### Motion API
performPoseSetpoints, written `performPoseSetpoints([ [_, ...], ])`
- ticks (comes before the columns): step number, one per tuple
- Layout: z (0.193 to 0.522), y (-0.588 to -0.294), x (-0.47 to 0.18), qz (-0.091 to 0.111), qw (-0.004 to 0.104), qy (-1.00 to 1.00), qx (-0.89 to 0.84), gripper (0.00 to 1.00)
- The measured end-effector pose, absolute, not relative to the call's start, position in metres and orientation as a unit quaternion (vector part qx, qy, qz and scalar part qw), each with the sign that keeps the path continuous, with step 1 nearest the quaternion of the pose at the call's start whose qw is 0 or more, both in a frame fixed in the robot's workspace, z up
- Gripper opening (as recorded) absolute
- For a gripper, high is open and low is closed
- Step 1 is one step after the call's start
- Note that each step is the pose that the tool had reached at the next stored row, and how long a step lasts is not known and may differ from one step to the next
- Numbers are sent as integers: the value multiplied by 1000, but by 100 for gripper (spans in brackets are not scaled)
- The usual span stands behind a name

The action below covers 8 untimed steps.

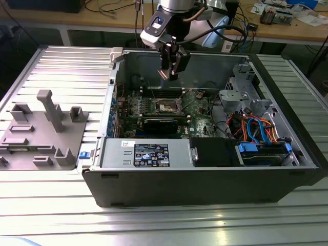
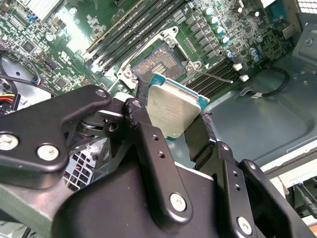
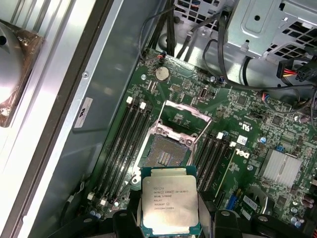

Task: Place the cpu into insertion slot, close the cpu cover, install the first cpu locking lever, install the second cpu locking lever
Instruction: 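Place the cpu into insertion slot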

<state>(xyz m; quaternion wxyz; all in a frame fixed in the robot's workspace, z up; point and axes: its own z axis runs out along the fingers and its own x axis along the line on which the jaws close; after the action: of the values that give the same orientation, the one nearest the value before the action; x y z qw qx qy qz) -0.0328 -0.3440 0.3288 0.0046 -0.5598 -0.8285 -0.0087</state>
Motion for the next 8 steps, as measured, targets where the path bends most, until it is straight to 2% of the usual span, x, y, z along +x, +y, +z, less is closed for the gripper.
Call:
performPoseSetpoints([
  [8,329,-344,-33,-9,5,-826,-564,54],
])
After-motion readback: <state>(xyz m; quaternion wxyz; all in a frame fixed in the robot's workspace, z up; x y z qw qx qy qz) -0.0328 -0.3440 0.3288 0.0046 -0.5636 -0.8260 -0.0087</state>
